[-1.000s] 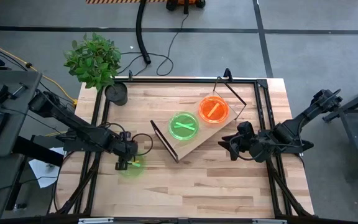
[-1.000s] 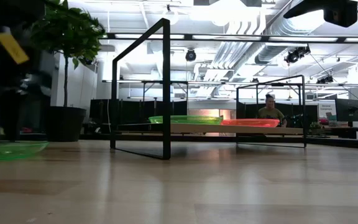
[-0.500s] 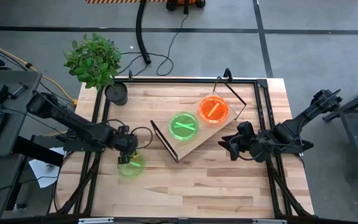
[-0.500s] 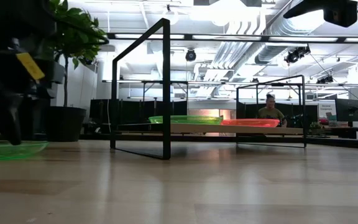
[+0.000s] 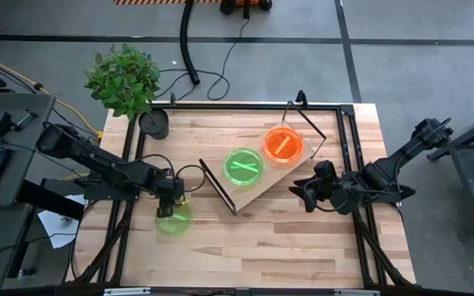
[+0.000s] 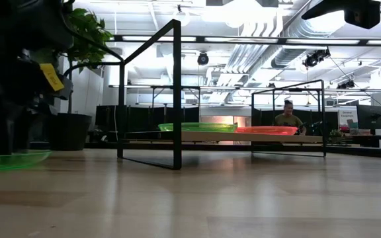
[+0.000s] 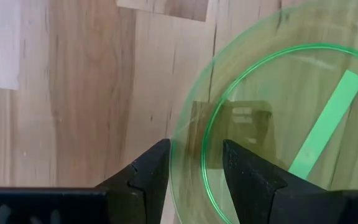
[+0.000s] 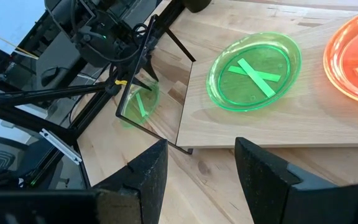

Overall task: Place and stack plates onto a shelf
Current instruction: Stack the green plate on the top of the green plate on the shelf

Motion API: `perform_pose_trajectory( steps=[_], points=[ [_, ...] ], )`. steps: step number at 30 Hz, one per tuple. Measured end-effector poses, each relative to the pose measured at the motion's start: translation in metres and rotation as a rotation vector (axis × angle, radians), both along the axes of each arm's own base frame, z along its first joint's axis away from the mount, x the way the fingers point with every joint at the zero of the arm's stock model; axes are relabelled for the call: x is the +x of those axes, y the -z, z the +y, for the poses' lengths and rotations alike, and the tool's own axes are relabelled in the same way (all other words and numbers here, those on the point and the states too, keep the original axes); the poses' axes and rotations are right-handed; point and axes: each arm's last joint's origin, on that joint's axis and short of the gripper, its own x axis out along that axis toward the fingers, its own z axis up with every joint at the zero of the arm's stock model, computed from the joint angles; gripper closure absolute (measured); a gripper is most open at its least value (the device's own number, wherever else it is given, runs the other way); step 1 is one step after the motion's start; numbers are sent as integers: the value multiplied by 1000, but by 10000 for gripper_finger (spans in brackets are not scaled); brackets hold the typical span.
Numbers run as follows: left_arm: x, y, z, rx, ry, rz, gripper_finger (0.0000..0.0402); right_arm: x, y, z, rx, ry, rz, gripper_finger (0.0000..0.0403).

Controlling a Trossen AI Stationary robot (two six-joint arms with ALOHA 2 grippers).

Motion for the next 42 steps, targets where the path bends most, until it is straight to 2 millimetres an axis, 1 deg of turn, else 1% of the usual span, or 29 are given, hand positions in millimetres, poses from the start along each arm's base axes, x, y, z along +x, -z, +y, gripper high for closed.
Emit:
perform_pose_trajectory(
  steps=[3, 5, 7, 9, 10, 12, 16, 20, 27, 30, 34, 38, 40, 42],
  points=[
    [1, 2, 0, 1, -13, 11, 267, 0, 0, 0, 0, 0, 0, 233],
    [1, 2, 0, 0, -26, 12, 284, 0, 0, 0, 0, 0, 0, 233],
    [1, 1, 0, 0, -38, 14, 317, 0, 0, 0, 0, 0, 0, 233],
    [2, -2, -1, -18, -39, 10, 368, 0, 0, 0, 0, 0, 0, 233],
    [3, -4, -2, -33, -44, 12, 384, 0, 0, 0, 0, 0, 0, 233],
    [7, -9, -2, -53, -65, 1, 391, 0, 0, 0, 0, 0, 0, 233],
    [11, -28, -2, -97, -75, -24, 400, 0, 0, 0, -2, 0, 3, 233],
    [11, -60, -3, -139, -64, -70, 401, 0, 0, 0, -3, 0, 5, 233],
    [-3, -120, 2, -179, -72, -173, 401, 0, 0, 0, -3, -1, 6, 233],
    [-10, -142, 7, -207, -129, -223, 401, 0, 0, 0, -3, -2, 6, 233],
    [-16, -182, 13, -266, -192, -348, 401, 0, 0, 0, -2, -3, 7, 233],
    [-19, -231, 24, -272, -273, -527, 401, 0, 0, 0, 5, -3, -3, 233],
    [-15, -251, 32, -233, -318, -598, 401, 1, -1, 1, 14, -3, -16, 233],
    [-7, -268, 43, -183, -354, -647, 401, 2, -3, 1, 24, 1, -37, 233]
  ],
)
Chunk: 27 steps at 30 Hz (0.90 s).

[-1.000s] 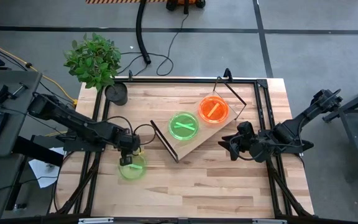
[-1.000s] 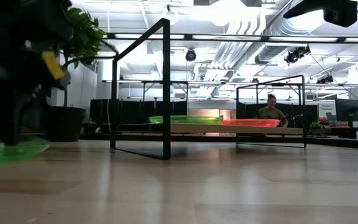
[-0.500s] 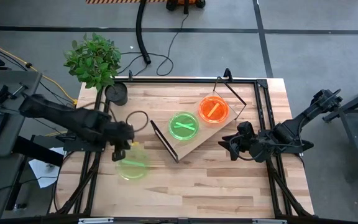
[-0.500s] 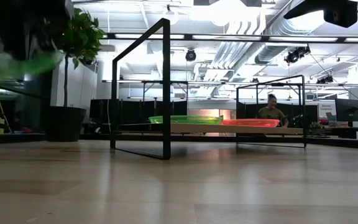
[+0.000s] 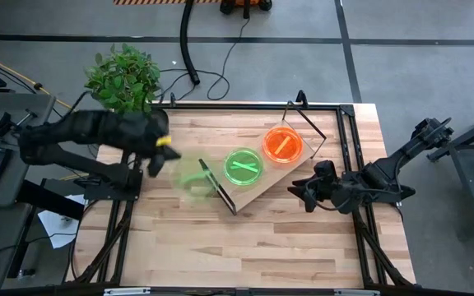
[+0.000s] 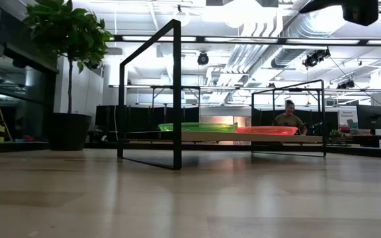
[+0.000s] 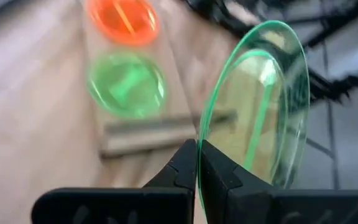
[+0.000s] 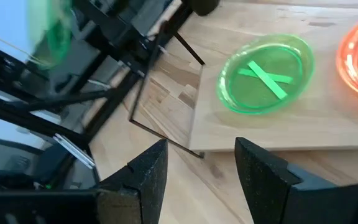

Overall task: Place and stack plates onto a shelf
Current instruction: Stack the green plate on the top of the green plate on the shelf

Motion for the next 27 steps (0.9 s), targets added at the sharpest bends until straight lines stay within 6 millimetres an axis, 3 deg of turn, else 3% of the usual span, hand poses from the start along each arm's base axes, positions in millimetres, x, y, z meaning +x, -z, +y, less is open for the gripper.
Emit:
perform_pose_trajectory(
  steps=[4, 8, 13, 18, 22, 27],
  points=[
    [32, -17, 27, 90, -56, -6, 401, 3, -6, 1, -26, 13, -61, 233],
    [76, -8, 60, 165, -54, 46, 401, 6, -13, 1, -100, 33, -123, 233],
    [128, 34, 94, 195, -39, 178, 401, 9, -21, 2, -150, 47, -192, 233],
    [167, 75, 109, 178, -21, 254, 401, 10, -26, 3, -174, 48, -227, 233],
    [189, 99, 116, 163, -33, 274, 401, 10, -27, 3, -175, 46, -231, 233],
    [201, 124, 119, 144, -26, 350, 401, 10, -27, 3, -175, 46, -230, 233]
  ],
)
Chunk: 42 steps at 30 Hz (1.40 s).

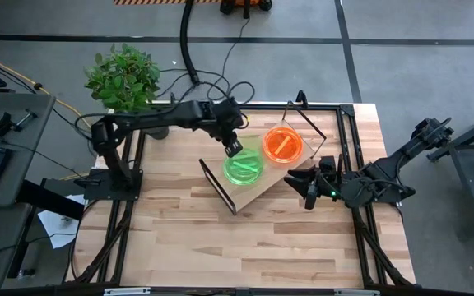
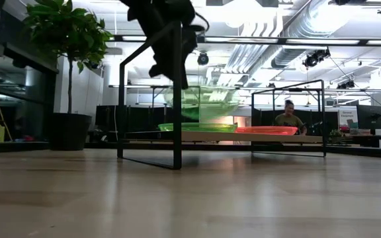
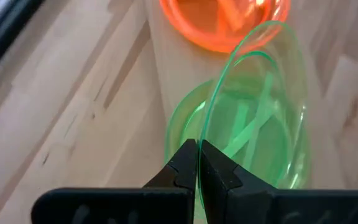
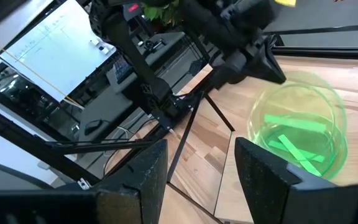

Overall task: Place and stack plates onto a shelf
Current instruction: Stack the green plate on the top of the green plate on the shelf

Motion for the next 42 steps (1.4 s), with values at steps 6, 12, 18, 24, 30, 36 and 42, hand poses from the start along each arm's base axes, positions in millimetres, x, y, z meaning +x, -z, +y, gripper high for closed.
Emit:
perform_pose_trajectory(
  steps=[6, 12, 18, 24, 30, 36, 42],
  points=[
    [2, 8, -2, 25, -12, 52, 401, 0, 0, 0, -2, 0, 2, 233],
    [2, 10, -6, 26, -6, 70, 401, 0, 0, 0, -27, -1, 9, 233],
    [0, 23, -14, 10, 4, 104, 401, 0, 0, 0, -42, -3, 14, 233],
    [2, 31, -20, 6, 8, 96, 394, 0, 0, 0, -50, 5, 16, 233],
    [6, 31, -27, 7, 32, 64, 364, 0, 1, -1, -53, 10, 19, 233],
    [7, 30, -29, -30, 56, 44, 310, 0, 1, -1, -55, 20, 17, 233],
    [7, 23, -29, -70, 57, -2, 257, 0, 1, -1, -55, 19, 16, 233]
  ],
)
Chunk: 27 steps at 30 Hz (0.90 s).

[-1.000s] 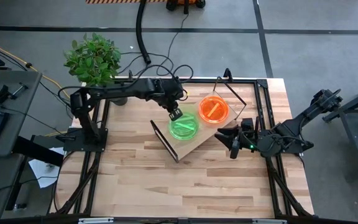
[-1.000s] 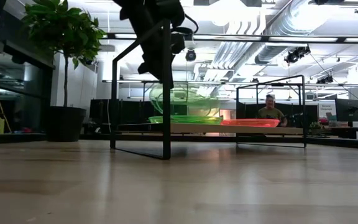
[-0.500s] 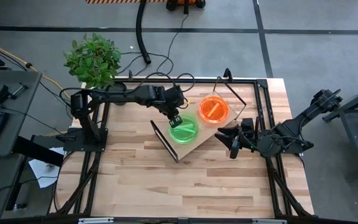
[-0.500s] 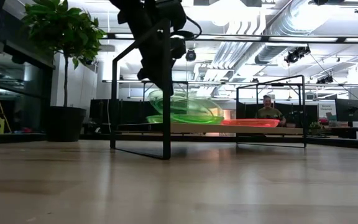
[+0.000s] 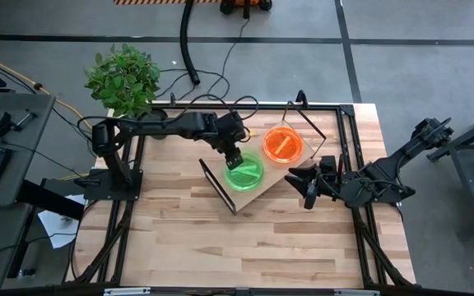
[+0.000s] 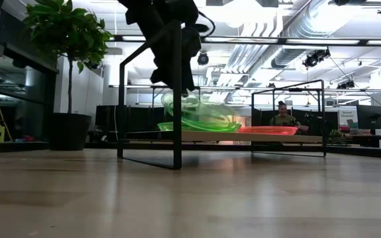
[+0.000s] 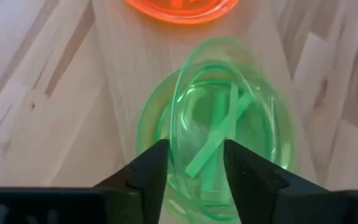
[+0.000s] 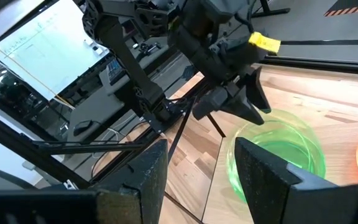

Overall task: Place and stack plates onto a shelf
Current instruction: Stack the green plate on the top of the green plate on the shelf, then return to Home Position

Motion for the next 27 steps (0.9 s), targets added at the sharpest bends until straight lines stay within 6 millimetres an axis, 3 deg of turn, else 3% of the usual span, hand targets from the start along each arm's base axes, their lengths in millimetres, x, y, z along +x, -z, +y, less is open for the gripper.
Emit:
perform_pose_trajectory(
  steps=[5, 15, 21, 27],
  points=[
    [-6, -13, 1, -7, -8, -34, 236, 0, 0, 0, -4, -1, 2, 233],
    [-15, -47, -6, 4, -28, -199, 234, 0, 0, 0, -20, 9, 4, 233],
    [-33, -95, -48, 60, 48, -517, 234, 0, 0, 0, -41, 5, 11, 233],
    [-89, -108, -93, 136, 30, -861, 234, 0, 0, 0, -121, -14, 41, 233]
  ],
)
